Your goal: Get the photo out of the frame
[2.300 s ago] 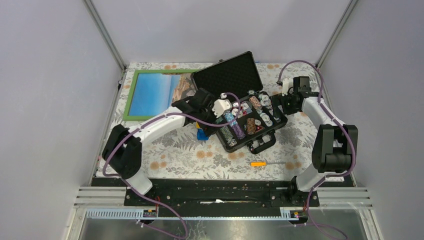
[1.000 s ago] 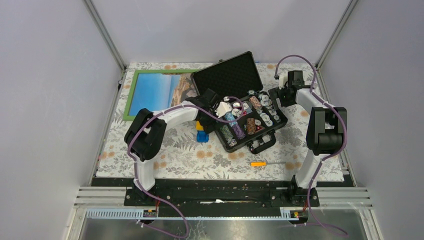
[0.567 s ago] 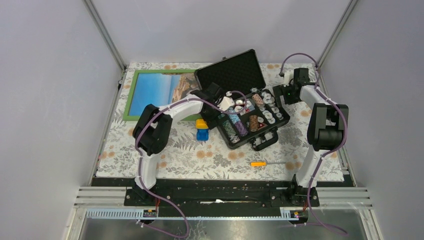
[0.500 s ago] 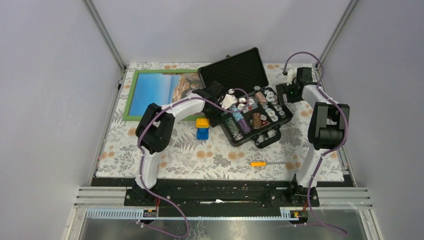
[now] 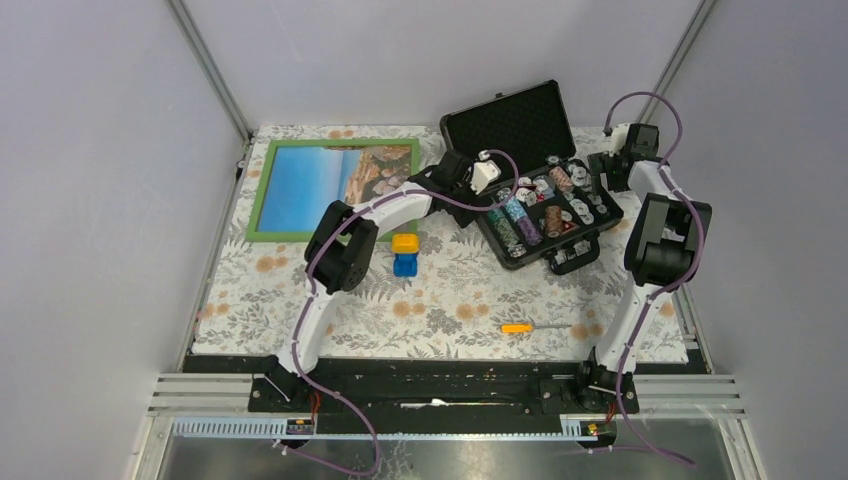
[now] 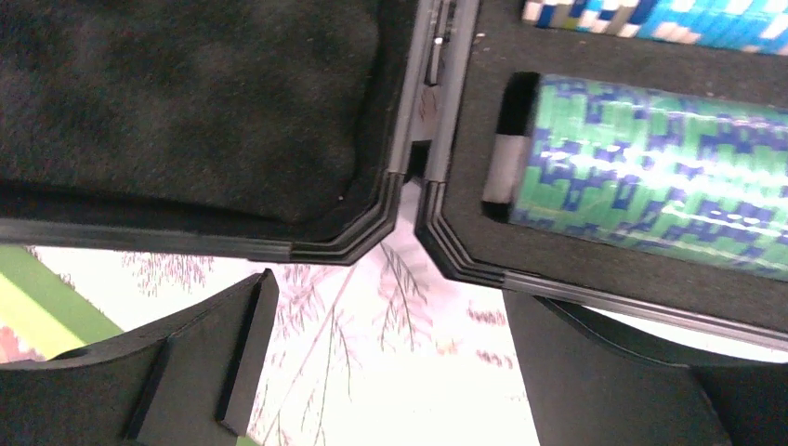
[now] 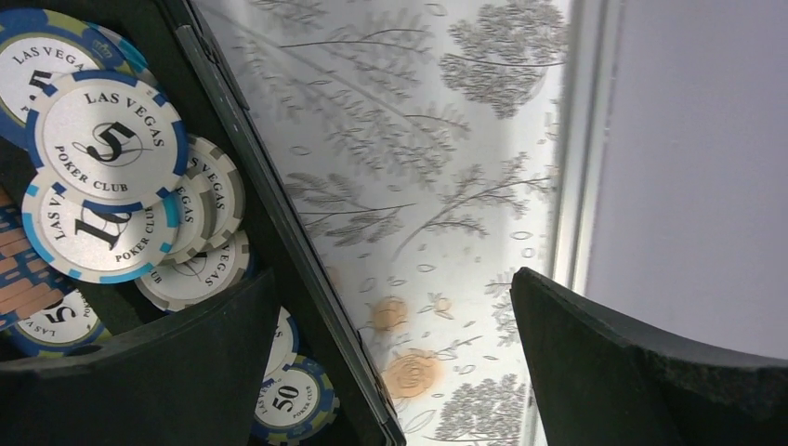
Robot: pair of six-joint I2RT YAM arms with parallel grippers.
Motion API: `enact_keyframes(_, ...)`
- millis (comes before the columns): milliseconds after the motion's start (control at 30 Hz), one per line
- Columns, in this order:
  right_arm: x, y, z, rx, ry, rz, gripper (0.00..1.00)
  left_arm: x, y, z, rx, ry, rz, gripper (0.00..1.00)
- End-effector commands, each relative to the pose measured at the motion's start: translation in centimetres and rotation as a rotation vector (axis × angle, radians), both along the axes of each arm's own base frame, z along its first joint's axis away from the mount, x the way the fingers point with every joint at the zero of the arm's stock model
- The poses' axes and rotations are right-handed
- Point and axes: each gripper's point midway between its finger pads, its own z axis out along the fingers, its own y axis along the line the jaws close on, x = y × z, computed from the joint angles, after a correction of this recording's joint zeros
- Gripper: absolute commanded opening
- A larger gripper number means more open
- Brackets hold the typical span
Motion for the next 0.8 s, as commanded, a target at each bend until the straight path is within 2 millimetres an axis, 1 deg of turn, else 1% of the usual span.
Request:
enact_keyframes(0, 0.6, -4.8, 3.5, -0.105, -0.059, -0.090, 1.00, 4.7, -5.5, 5.4, -0.252, -0.181, 0.030, 0.99)
enact_keyframes(33, 0.4, -4.4, 4.1, -0.090, -0.065, -0.077, 1.00, 5.2, -5.9, 5.5, -0.265, -0.192, 0.033, 0.99)
enact_keyframes(100, -0.2, -3.0, 5.3, -0.039, -0.082, -0.032, 1.00, 6.3, -6.6, 5.8, -0.279, -0.211, 0.049, 0.99)
enact_keyframes(167, -0.9, -0.5, 7.0, 0.044, -0.102, 0.050, 1.00, 7.1, -6.7, 6.1, -0.283, -0.229, 0.070, 0.99)
enact_keyframes(233, -1.6, 2.0, 8.9, 0.089, -0.119, 0.123, 1.00, 7.4, -6.6, 6.7, -0.280, -0.241, 0.065, 0.99)
enact_keyframes(300, -2.3, 5.0, 10.7, 0.121, -0.137, 0.211, 1.00, 6.4, -6.2, 7.6, -0.265, -0.223, 0.035, 0.99)
enact_keyframes(400, -3.4, 10.1, 13.1, 0.145, -0.162, 0.338, 1.00, 3.6, -4.6, 9.1, -0.234, -0.178, -0.007, 0.99)
enact_keyframes(467, -4.0, 13.7, 14.6, 0.177, -0.181, 0.419, 1.00, 1.3, -2.6, 10.7, -0.217, -0.154, -0.017, 0.99)
enact_keyframes(500, -4.4, 15.9, 15.1, 0.211, -0.187, 0.474, 1.00, 0.1, -1.0, 10.2, -0.191, -0.128, -0.003, 0.99)
enact_keyframes(567, -4.7, 19.2, 15.8, 0.276, -0.189, 0.531, 1.00, -1.4, 2.1, 11.7, -0.195, -0.106, 0.035, 0.99)
enact_keyframes(600, -5.1, 21.9, 16.1, 0.323, -0.179, 0.580, 1.00, -2.1, 3.9, 13.4, -0.219, -0.101, 0.058, 0.99)
enact_keyframes(700, -5.3, 26.8, 15.7, 0.401, -0.143, 0.652, 1.00, -3.0, 9.6, 15.6, -0.282, -0.035, 0.150, 0.99)
enact_keyframes(733, -5.2, 28.5, 15.1, 0.413, -0.124, 0.672, 1.00, -3.2, 11.4, 16.5, -0.305, -0.027, 0.181, 0.99)
enact_keyframes(767, -5.3, 30.6, 14.5, 0.420, -0.107, 0.701, 0.99, -3.4, 13.1, 17.2, -0.328, -0.025, 0.208, 0.99)
